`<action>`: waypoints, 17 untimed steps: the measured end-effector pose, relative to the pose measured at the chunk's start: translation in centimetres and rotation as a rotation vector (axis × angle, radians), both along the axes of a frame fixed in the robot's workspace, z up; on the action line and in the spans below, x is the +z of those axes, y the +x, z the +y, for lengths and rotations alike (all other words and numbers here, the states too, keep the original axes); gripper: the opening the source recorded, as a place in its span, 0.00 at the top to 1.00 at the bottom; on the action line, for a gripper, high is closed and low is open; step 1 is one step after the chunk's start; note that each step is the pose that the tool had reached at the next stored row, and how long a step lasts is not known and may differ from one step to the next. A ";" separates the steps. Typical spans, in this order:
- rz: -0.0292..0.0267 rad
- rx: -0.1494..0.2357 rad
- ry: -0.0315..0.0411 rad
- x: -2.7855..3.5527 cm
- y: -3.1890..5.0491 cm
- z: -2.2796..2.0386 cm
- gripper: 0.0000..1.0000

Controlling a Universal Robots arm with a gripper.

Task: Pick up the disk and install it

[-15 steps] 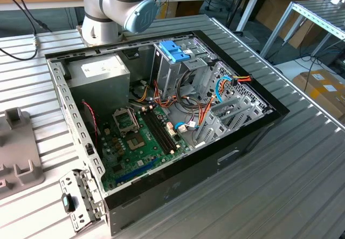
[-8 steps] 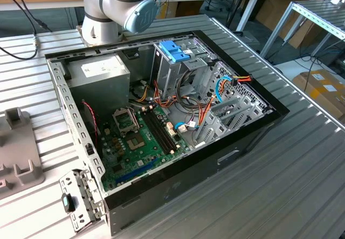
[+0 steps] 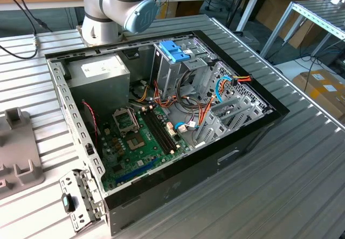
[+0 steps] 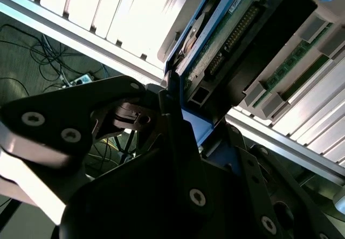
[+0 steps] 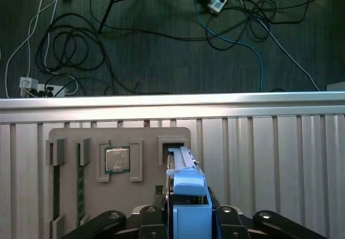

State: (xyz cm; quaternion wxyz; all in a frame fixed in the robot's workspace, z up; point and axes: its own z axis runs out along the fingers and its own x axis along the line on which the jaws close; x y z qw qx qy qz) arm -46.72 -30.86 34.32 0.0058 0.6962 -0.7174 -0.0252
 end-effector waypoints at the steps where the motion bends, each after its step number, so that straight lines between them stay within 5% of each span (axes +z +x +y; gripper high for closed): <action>1: 0.0000 0.000 0.0000 0.05 0.00 0.00 0.63; 17: 0.0001 0.000 0.0000 1.17 0.00 0.00 0.63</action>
